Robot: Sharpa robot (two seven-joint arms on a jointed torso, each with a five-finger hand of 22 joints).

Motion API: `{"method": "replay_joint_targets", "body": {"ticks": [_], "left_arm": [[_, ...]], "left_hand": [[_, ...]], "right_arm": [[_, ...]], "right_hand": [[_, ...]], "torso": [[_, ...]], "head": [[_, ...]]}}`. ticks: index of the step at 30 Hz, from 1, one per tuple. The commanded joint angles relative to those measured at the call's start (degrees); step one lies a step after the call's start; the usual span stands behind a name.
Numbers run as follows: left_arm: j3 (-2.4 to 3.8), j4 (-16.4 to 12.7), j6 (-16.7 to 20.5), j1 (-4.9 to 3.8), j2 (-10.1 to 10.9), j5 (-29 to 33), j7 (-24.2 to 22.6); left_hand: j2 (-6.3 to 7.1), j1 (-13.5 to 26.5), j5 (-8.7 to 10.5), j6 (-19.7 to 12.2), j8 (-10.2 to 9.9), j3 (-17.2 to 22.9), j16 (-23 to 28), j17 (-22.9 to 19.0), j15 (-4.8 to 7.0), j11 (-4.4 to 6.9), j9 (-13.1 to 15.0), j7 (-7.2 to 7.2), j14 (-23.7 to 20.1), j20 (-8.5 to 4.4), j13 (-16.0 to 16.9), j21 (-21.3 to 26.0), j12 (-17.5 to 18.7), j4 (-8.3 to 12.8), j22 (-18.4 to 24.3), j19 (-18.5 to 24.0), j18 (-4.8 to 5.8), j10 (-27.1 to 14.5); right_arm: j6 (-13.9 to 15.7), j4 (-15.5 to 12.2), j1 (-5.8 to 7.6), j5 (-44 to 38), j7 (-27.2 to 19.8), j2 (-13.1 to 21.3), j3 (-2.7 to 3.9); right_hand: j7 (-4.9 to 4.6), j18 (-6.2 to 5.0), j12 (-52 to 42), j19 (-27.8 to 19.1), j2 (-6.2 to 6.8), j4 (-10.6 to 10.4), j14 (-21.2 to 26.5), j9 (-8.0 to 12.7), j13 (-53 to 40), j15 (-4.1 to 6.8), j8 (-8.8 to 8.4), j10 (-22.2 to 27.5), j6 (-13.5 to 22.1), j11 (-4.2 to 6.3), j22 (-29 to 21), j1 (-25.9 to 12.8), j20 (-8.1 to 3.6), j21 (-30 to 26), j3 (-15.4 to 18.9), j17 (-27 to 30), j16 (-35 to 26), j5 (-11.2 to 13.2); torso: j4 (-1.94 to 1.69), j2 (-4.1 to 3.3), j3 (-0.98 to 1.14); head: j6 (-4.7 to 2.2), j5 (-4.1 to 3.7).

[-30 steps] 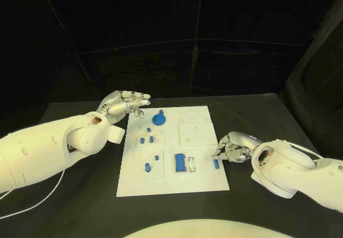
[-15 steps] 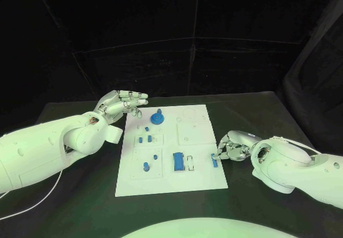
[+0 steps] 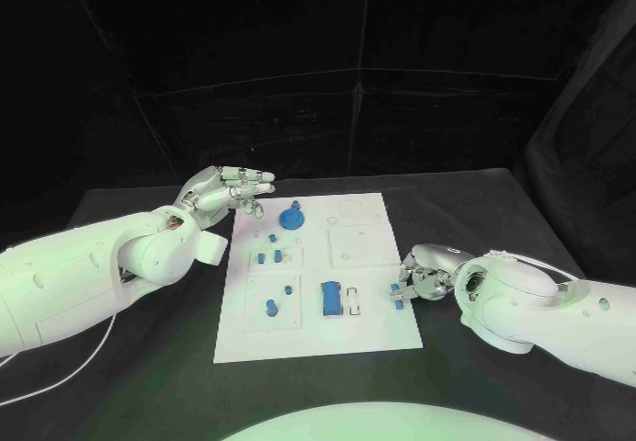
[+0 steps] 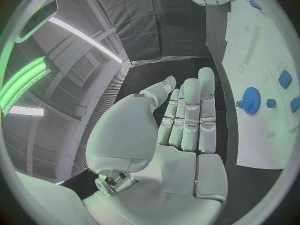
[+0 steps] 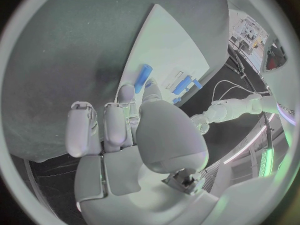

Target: Assemble the parts on the task board

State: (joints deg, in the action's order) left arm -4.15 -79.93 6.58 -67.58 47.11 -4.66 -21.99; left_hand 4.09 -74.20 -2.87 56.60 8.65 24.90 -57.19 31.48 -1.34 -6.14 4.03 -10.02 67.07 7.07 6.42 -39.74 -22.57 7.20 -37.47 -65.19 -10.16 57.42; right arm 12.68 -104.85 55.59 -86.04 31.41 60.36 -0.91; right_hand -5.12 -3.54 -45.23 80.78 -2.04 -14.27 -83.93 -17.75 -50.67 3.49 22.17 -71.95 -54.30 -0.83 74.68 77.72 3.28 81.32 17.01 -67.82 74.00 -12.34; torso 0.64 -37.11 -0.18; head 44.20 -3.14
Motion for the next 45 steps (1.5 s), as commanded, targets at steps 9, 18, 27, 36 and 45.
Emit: {"method": "replay_joint_targets", "body": {"ticks": [9, 18, 27, 36, 45], "left_arm": [[0.04, 0.0, -0.8, -0.05, -0.1, 0.2, -0.2], [-0.11, 0.0, -0.9, -0.05, 0.0, 0.2, 0.0], [-0.74, -0.3, -0.9, -0.05, 0.3, 0.2, 0.1], [-0.8, -0.2, -1.0, -0.04, 0.2, 0.2, 0.1], [-0.82, -0.2, -1.0, -0.04, 0.1, 0.2, 0.1]], "left_hand": [[-0.54, 0.1, 0.03, -0.1, 0.4, -0.3, 0.4, -0.1, 0.03, 0.03, -0.1, -0.09, -0.4, -0.05, 0.1, 0.4, -0.1, 0.0, 0.1, 0.4, -0.32, -0.3], [-0.54, 0.1, 0.03, -0.1, 0.4, -0.3, 0.4, -0.1, 0.03, 0.03, -0.1, -0.09, -0.4, -0.05, 0.1, 0.4, -0.1, 0.0, 0.1, 0.4, -0.32, -0.3], [-0.56, 0.1, 0.03, -0.1, 0.4, -0.3, 0.3, -0.1, 0.03, 0.03, -0.1, -0.1, -0.4, -0.05, 0.1, 0.4, -0.2, 0.0, 0.1, 0.4, -0.33, -0.3], [-0.56, 0.1, 0.03, -0.2, 0.4, -0.3, 0.3, -0.1, 0.02, 0.02, -0.1, -0.1, -0.4, -0.05, 0.1, 0.4, -0.2, 0.0, 0.1, 0.4, -0.33, -0.3], [-0.56, 0.1, 0.03, -0.2, 0.4, -0.3, 0.3, -0.1, 0.02, 0.02, -0.1, -0.1, -0.4, -0.05, 0.1, 0.4, -0.2, 0.0, 0.1, 0.4, -0.33, -0.3]], "right_arm": [[-5.5, 1.0, -0.15, -5.2, 0.9, -1.9, -0.12], [-8.6, 1.4, -0.28, -13.1, 1.0, -3.0, -0.13], [-2.1, 0.5, -0.34, -8.2, 0.9, -2.9, -0.13], [6.9, -1.4, -0.32, 2.6, -1.0, -1.8, -0.11], [10.3, -2.7, -0.3, 9.6, -2.2, -1.7, -0.1]], "right_hand": [[-0.07, -0.12, 0.6, -0.3, -0.09, 2.0, -2.0, -0.2, 0.2, -0.16, -0.36, 0.3, -0.6, 0.25, -0.1, 3.7, -0.16, -0.4, -0.6, 0.2, -0.5, -0.5], [0.01, 0.0, 1.1, -0.1, -1.85, 4.9, -2.1, -0.3, 0.4, 0.0, -0.9, 0.2, -1.0, 0.43, 0.4, 8.5, -0.32, -0.2, -2.6, -0.3, -0.3, 1.8], [0.07, 0.05, 0.9, 0.2, -3.4, 2.0, -2.3, 0.3, 0.1, 0.03, -2.47, -0.5, -1.2, 0.45, 0.7, 5.9, -0.38, 0.0, -3.6, -0.6, -0.1, -7.0], [0.21, 0.09, 0.5, 0.3, -4.41, -0.1, -2.4, 0.6, -0.3, 0.13, -3.36, -0.8, -1.6, 0.58, 0.9, 5.3, -0.46, 0.2, -5.2, -1.0, 0.1, -11.9], [0.14, 0.05, 0.6, 0.3, -3.95, -0.4, -2.3, 0.7, -0.4, 0.13, -3.69, -0.8, -1.6, 0.55, 0.8, 5.4, -0.48, 0.1, -5.6, -0.9, 0.0, -12.6]], "torso": [[-0.12, 0.02, 0.0], [-0.01, 0.08, -0.04], [-0.05, 0.08, 0.01], [-0.06, 0.06, -0.01], [-0.1, 0.0, -0.08]], "head": [[0.22, 0.06], [0.1, 0.05], [0.01, 0.07], [-0.08, 0.05], [-0.03, 0.15]]}}
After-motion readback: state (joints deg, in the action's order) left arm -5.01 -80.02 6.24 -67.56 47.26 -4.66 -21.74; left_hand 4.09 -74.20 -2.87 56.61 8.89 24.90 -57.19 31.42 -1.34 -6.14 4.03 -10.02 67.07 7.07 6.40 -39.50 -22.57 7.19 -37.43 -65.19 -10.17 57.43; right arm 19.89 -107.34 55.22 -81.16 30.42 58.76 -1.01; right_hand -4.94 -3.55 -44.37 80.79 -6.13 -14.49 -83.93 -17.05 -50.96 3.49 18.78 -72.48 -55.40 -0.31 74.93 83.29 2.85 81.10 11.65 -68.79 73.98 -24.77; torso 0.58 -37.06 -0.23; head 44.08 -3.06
